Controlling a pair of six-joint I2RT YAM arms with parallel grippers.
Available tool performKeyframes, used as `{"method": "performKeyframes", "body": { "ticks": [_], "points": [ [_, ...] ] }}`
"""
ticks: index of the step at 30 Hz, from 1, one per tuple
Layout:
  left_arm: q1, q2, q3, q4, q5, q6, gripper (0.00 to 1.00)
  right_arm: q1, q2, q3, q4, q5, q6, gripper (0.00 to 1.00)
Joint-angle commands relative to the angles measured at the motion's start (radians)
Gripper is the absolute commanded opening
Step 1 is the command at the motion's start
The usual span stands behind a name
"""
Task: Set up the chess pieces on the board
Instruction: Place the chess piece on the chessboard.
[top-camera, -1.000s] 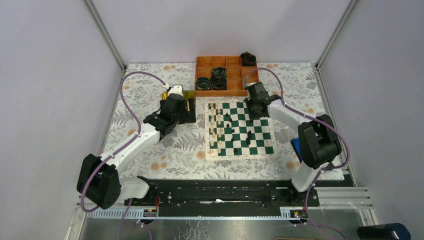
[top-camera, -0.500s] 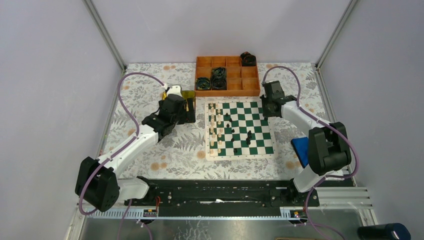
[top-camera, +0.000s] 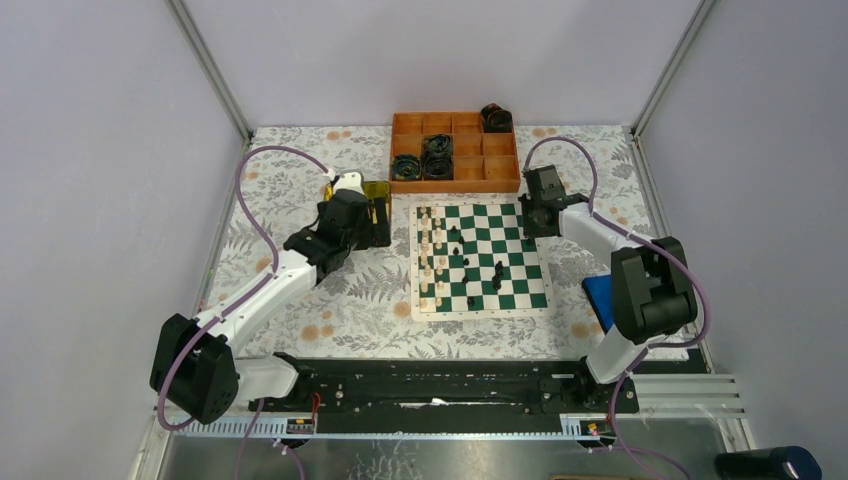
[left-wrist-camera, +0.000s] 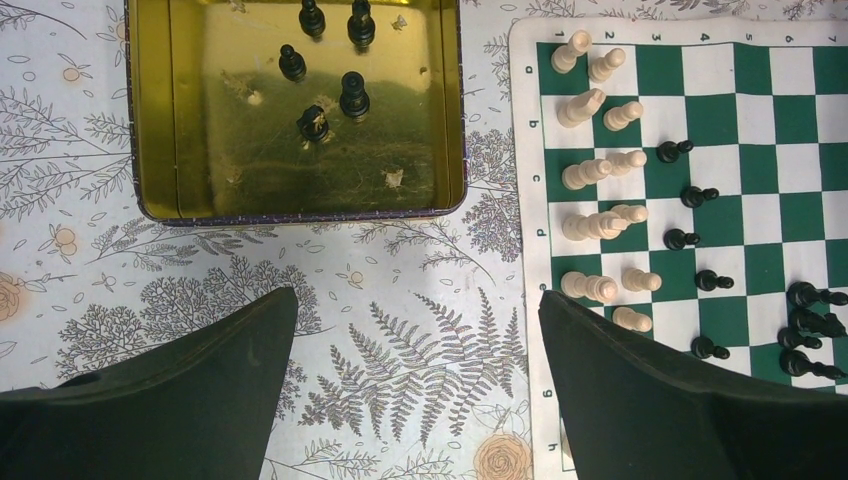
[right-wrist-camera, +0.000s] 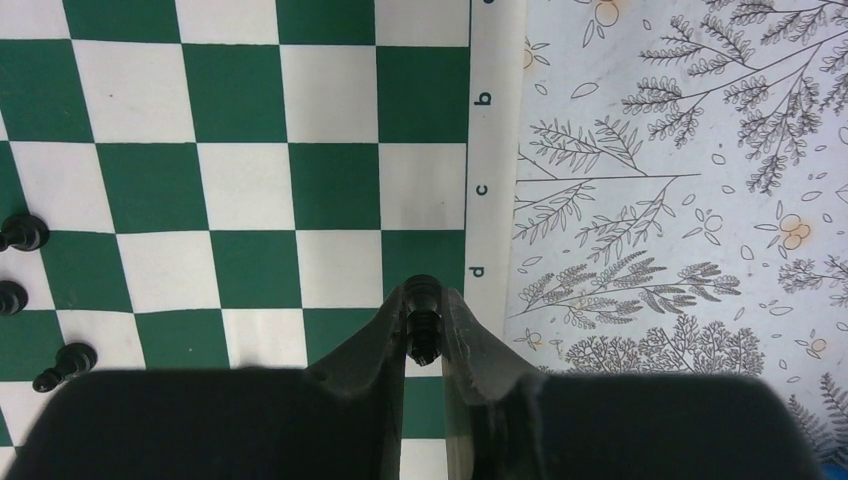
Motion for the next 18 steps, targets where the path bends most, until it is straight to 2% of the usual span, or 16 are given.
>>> {"method": "performKeyframes", "body": {
  "ticks": [1, 18],
  "points": [
    [-0.006, -0.010, -0.012, 0.016, -0.015, -0.005, 0.99, -0.007, 0.016, 0.000, 0.039, -0.014, 0.012, 0.06],
    [-0.006, 0.018, -0.011, 0.029, -0.018, 0.001, 0.99, -0.017, 0.069, 0.015, 0.056, -0.024, 0.012, 0.07]
  ]
}}
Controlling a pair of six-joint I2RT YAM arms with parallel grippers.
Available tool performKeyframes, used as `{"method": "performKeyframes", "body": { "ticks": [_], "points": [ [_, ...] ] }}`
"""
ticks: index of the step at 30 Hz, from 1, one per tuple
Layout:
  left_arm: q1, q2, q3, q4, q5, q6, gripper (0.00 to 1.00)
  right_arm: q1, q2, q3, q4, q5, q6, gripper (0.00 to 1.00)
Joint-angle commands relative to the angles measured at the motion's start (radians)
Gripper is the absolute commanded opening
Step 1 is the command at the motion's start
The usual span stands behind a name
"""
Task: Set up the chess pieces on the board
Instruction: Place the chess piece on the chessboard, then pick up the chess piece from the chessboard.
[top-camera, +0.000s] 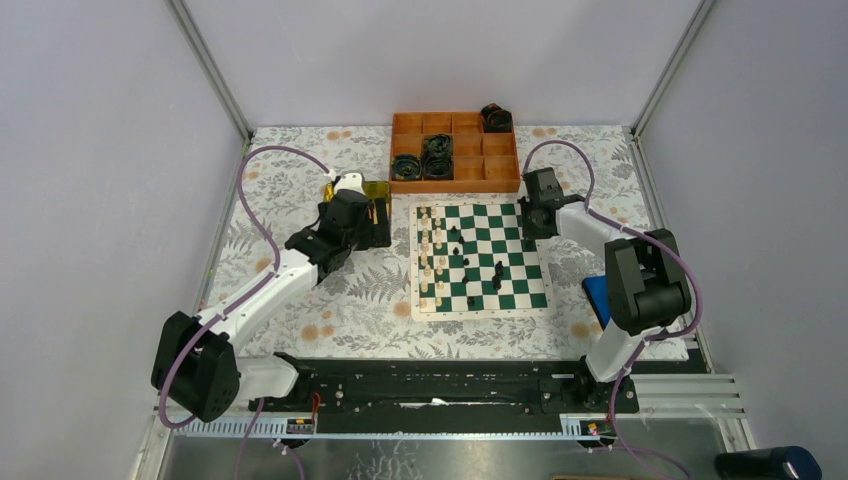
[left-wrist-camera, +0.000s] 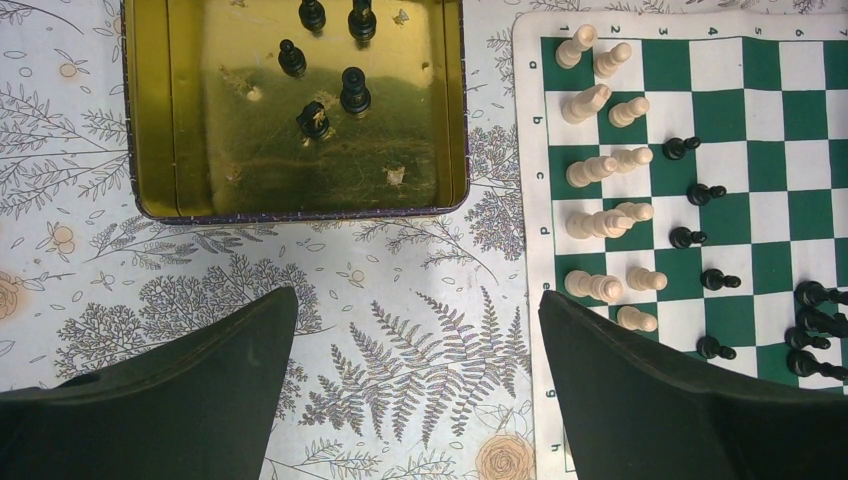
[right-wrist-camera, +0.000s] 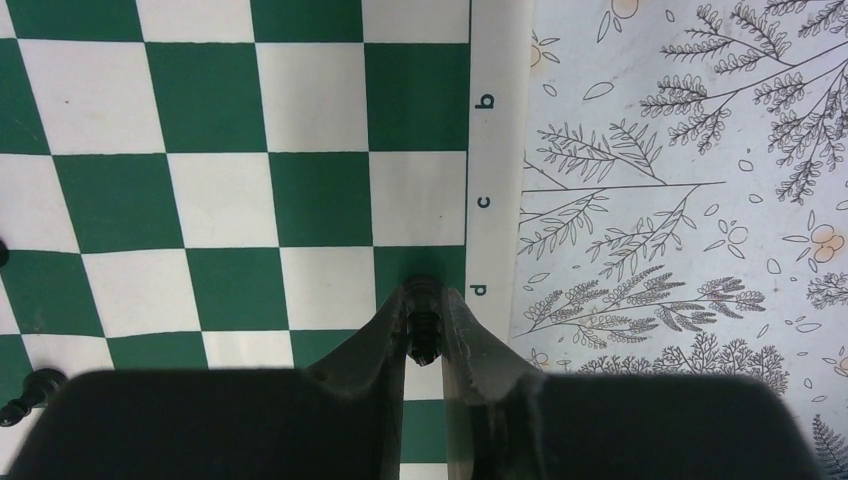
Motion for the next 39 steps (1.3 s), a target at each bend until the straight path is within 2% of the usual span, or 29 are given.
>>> {"method": "performKeyframes", "body": {
  "ticks": [1, 5, 12, 30, 31, 32, 33, 39],
  "points": [
    [-0.006, 0.009, -0.010, 0.028, -0.018, 0.000, 0.99, -0.007, 0.010, 0.017, 0.024, -0.016, 0.008, 0.07],
    [-0.006, 0.011, -0.010, 0.030, -0.019, -0.002, 0.99, -0.007, 0.015, 0.018, 0.024, -0.017, 0.008, 0.08],
    [-0.006, 0.015, -0.010, 0.031, -0.016, -0.003, 0.99, -0.007, 0.017, 0.014, 0.026, -0.025, 0.008, 0.24],
    [-0.006, -0.004, -0.007, 0.025, -0.019, -0.004, 0.99, -0.006, -0.058, 0.021, 0.027, -0.020, 0.005, 0.41],
    [-0.006, -0.007, -0.006, 0.023, -0.022, -0.003, 0.99, -0.007, -0.072, 0.024, 0.027, -0.021, 0.005, 0.60],
    [-0.006, -0.009, -0.003, 0.021, -0.024, -0.003, 0.99, -0.007, -0.086, 0.029, 0.027, -0.024, 0.004, 0.95],
    [-0.006, -0.013, 0.001, 0.018, -0.025, -0.003, 0.99, -0.007, -0.104, 0.035, 0.028, -0.030, 0.002, 0.99],
    [-0.006, -0.051, 0.036, 0.012, -0.040, 0.018, 0.99, -0.006, -0.251, 0.077, 0.078, -0.059, -0.021, 1.00]
  ]
}}
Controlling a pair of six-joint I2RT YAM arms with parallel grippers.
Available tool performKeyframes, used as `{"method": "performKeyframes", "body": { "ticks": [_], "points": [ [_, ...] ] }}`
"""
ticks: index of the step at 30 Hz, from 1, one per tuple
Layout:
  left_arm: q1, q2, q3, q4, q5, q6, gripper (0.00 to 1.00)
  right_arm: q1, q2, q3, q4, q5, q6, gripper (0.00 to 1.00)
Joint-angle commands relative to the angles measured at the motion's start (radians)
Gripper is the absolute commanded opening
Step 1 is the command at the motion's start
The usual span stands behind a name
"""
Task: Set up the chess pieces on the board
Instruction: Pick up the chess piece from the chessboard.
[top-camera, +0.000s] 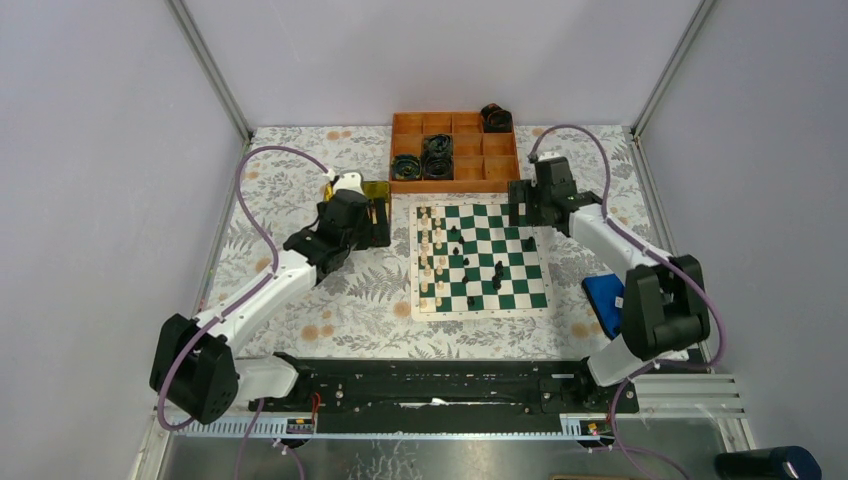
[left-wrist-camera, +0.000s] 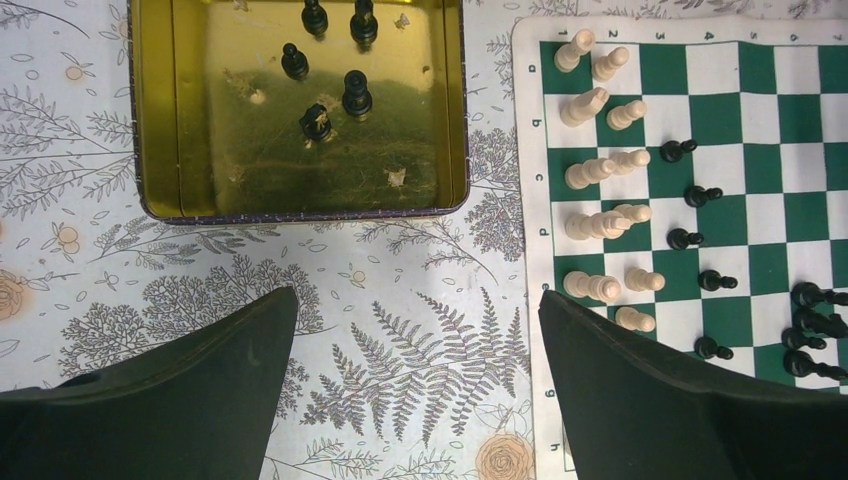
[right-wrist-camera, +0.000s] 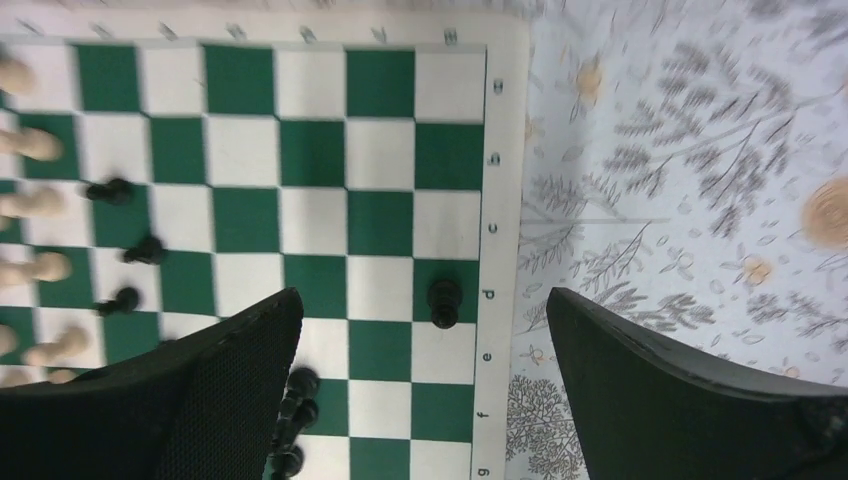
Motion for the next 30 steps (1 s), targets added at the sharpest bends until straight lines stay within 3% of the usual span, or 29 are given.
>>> {"method": "performKeyframes", "body": {
  "ticks": [1, 7, 16, 25, 30],
  "points": [
    [-0.006, -0.055, 0.043, 0.016, -0.040, 0.020, 0.99, -0.005, -0.149, 0.081, 0.082, -0.024, -0.018, 1.00],
    [-0.005, -0.115, 0.050, 0.058, -0.023, 0.018, 0.99, -0.005, -0.224, 0.137, 0.165, -0.061, 0.061, 1.00],
    [-0.004, -0.195, 0.016, 0.083, 0.125, -0.003, 0.99, -0.001, -0.193, 0.119, 0.125, -0.354, 0.103, 0.97],
    [-0.005, -0.251, -0.042, 0.018, 0.123, -0.030, 0.99, 0.163, -0.190, 0.019, -0.049, -0.074, 0.078, 0.86],
    [-0.006, -0.243, -0.043, -0.012, 0.119, -0.048, 0.99, 0.182, -0.210, -0.063, -0.050, -0.032, 0.129, 0.75]
  ]
}}
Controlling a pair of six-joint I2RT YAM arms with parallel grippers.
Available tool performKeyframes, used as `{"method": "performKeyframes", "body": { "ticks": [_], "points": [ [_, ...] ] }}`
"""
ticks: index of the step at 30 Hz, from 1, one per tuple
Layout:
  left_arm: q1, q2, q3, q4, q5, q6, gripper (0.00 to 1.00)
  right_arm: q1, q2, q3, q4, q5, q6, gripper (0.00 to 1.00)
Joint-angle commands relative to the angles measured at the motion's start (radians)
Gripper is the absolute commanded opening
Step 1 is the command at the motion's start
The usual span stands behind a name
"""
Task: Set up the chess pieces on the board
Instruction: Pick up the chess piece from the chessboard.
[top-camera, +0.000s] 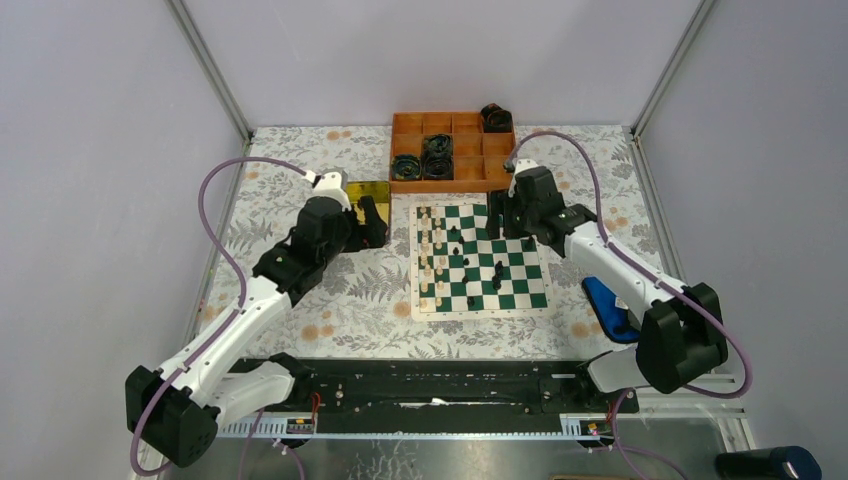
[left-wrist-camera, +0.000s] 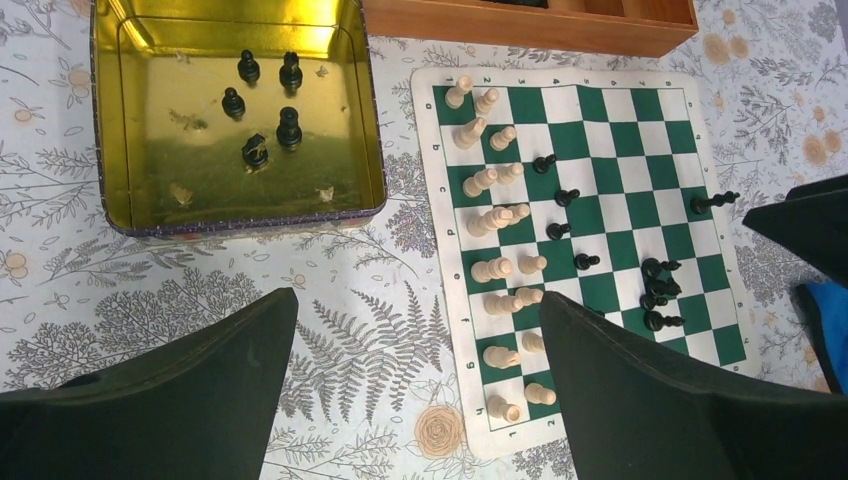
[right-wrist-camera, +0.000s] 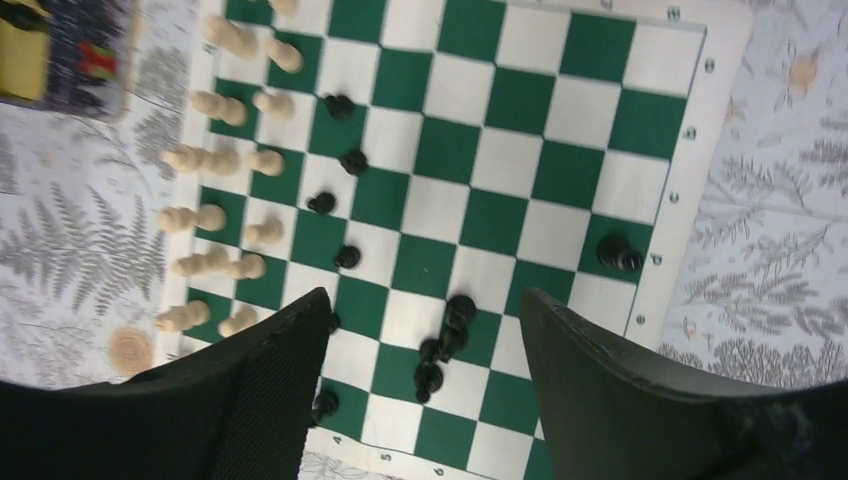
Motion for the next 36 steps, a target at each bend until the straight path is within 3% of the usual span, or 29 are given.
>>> {"method": "performKeyframes", "body": {
  "ticks": [1, 14, 36],
  "points": [
    [-0.006, -0.004, -0.010, -0.019, 0.009, -0.026, 0.99, 0.007, -0.027, -0.058, -0.015, 0.095, 0.046, 0.73],
    [-0.006, -0.019, -0.048, -0.019, 0.018, -0.053, 0.99, 0.010, 0.017, -0.147, 0.030, 0.057, 0.070, 0.57],
    [-0.006, 0.017, -0.060, 0.008, 0.020, -0.035, 0.99, 0.033, 0.182, -0.095, 0.051, 0.038, 0.060, 0.51]
  ]
}}
